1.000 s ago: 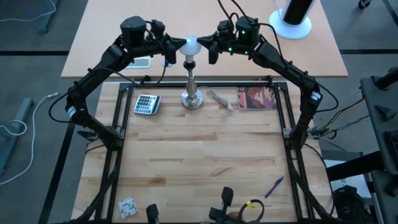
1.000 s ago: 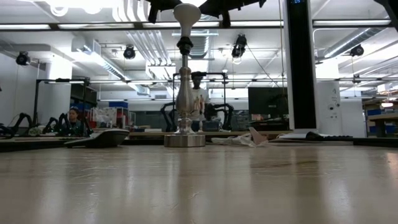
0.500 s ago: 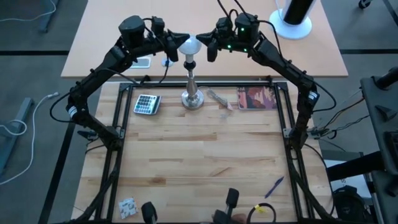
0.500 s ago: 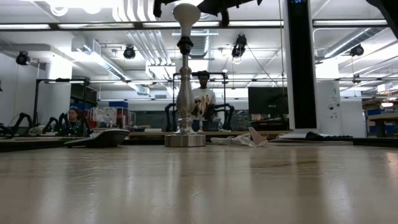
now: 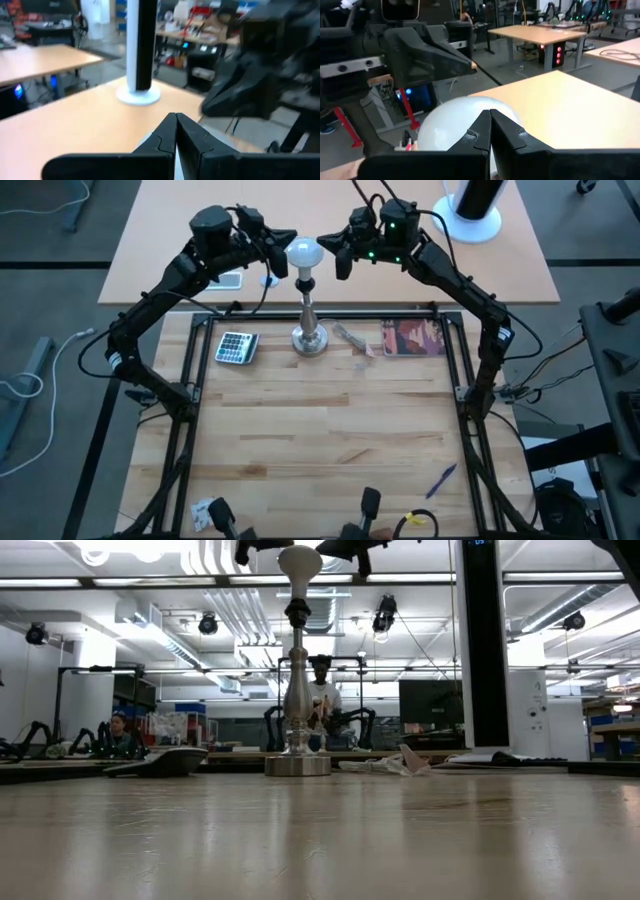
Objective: Screw lightbulb
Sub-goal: Remove the lightbulb from the table lamp
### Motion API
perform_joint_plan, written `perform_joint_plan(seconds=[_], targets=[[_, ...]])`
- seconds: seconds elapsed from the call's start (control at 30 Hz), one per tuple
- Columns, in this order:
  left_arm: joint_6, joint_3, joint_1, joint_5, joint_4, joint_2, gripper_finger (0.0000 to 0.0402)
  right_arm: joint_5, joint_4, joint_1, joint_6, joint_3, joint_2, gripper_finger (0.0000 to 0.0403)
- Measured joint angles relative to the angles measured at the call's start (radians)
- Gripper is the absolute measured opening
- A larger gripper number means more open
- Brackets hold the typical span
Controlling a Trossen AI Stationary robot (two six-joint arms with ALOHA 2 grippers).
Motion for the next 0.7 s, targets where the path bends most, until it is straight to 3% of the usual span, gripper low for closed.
perform_joint_plan(seconds=[0.2, 0.7], targets=[[0.008, -0.001, 0.000, -0.013, -0.070, 0.013, 0.0000, -0.098, 0.006, 0.008, -0.011, -0.001, 0.015, 0.0000], [-0.059, -0.002, 0.002, 0.044, -0.079, 0.031, 0.0000, -0.094, 0.003, 0.014, 0.023, -0.003, 0.055, 0.0000]])
